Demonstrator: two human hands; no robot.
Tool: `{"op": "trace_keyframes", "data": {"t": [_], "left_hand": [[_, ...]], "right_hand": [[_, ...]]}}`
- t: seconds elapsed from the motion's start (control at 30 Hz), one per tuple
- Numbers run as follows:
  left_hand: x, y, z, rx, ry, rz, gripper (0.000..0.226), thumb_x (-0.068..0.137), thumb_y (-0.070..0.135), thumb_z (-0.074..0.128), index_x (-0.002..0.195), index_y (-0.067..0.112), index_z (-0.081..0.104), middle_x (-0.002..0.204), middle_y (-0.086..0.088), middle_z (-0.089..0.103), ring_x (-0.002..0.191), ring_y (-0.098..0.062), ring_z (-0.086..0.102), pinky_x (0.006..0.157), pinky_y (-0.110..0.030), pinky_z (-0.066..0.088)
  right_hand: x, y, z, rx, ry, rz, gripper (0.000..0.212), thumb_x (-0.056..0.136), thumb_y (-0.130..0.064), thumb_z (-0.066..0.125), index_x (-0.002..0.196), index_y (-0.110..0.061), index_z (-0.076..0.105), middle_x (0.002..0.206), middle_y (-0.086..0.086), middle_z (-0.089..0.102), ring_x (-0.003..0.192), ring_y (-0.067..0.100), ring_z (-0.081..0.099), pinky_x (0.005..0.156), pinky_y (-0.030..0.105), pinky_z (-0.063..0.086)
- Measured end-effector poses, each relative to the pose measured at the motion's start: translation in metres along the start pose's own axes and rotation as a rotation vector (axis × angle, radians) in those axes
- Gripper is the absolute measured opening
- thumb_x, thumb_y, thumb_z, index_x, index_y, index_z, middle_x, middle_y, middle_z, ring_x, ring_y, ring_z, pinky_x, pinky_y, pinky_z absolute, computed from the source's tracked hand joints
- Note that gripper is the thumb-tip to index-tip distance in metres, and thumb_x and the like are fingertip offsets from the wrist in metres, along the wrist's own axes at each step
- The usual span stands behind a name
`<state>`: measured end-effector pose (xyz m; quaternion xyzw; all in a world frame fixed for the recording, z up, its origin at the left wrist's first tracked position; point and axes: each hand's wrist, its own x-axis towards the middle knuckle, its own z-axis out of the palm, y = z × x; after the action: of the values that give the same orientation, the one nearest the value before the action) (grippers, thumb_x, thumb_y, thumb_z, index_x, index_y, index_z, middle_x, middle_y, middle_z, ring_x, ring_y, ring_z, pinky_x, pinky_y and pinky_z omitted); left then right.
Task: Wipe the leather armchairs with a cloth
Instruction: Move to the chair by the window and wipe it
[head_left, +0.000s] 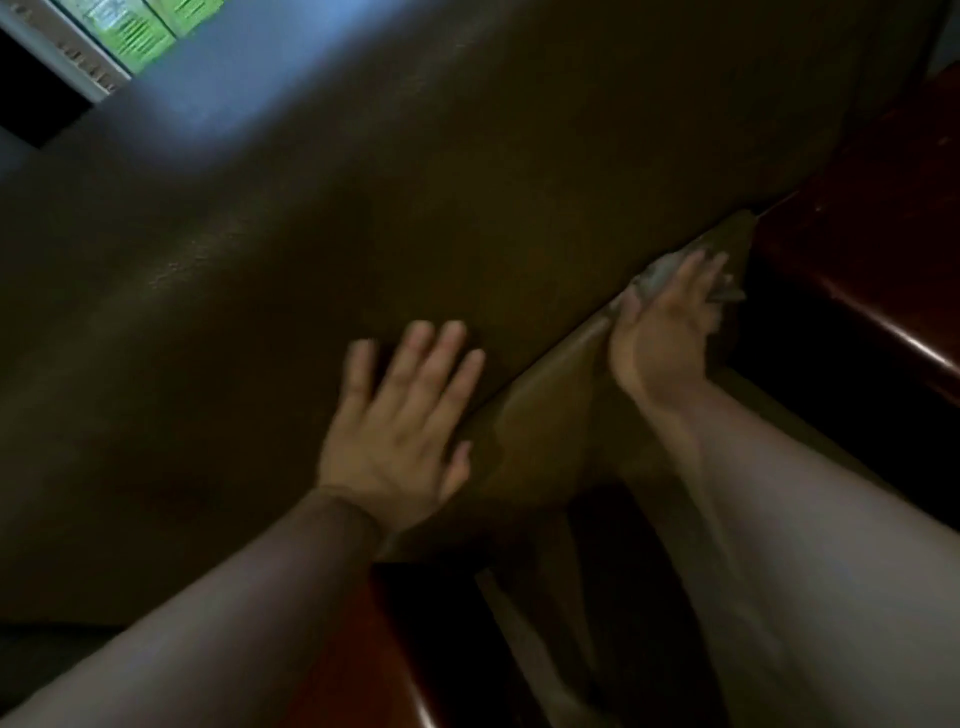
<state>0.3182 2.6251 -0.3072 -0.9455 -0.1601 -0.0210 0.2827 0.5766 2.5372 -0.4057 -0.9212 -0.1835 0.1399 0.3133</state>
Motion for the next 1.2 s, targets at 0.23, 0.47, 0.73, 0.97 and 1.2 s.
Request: {"op": "trace_keyframes", "data": {"t": [0.23,0.47,0.73,0.97,1.2], "left_hand": [[0.073,0.038,0.047,0.322,0.084,0.114,0.082,0.103,0.056,0.022,0.169,0.011,0.001,0.176,-0.016,-0.009,0.161,-0.036,-0.011,0.125,-0.058,-0.02],[0.078,0.04,0.058,0.319,0.094,0.148,0.088,0.101,0.065,0.018,0.169,0.01,0.009,0.175,-0.022,-0.005,0.16,-0.042,-0.015,0.126,-0.058,-0.017],[0.078,0.038,0.069,0.343,0.162,0.24,0.08,0.102,0.066,0.026,0.169,0.022,0.02,0.173,-0.025,0.009,0.16,-0.047,-0.005,0.128,-0.059,-0.01],[0.08,0.041,0.075,0.302,0.189,0.235,0.074,0.104,0.062,0.027,0.168,0.027,0.023,0.173,-0.026,0.011,0.16,-0.048,-0.005,0.128,-0.059,-0.006],[0.079,0.041,0.075,0.272,0.232,0.262,0.072,0.102,0.061,0.034,0.166,0.028,0.031,0.171,-0.026,0.02,0.16,-0.048,0.001,0.128,-0.06,-0.004]], "right_hand": [[-0.08,0.039,0.025,0.006,-0.231,-0.538,0.082,0.107,-0.037,0.042,0.164,-0.011,-0.01,0.17,0.007,-0.028,0.158,0.03,-0.02,0.129,0.048,0.003],[0.089,0.04,-0.021,0.269,0.078,-0.095,0.075,0.108,-0.048,0.033,0.166,-0.011,0.003,0.174,0.011,-0.002,0.16,0.03,0.001,0.13,0.049,0.008],[0.018,0.051,-0.003,-0.027,-0.022,-0.418,0.075,0.106,-0.051,0.024,0.165,-0.008,0.006,0.173,0.013,-0.004,0.16,0.034,-0.001,0.128,0.053,0.014],[0.059,0.056,0.007,0.395,0.136,-0.126,0.072,0.109,-0.045,0.034,0.166,-0.011,0.007,0.174,0.01,0.001,0.16,0.024,0.003,0.13,0.039,0.01],[0.006,0.093,0.046,0.507,0.016,-0.029,0.09,0.102,-0.064,0.024,0.164,-0.005,-0.004,0.173,0.018,-0.004,0.161,0.026,-0.003,0.127,0.023,-0.005]]}}
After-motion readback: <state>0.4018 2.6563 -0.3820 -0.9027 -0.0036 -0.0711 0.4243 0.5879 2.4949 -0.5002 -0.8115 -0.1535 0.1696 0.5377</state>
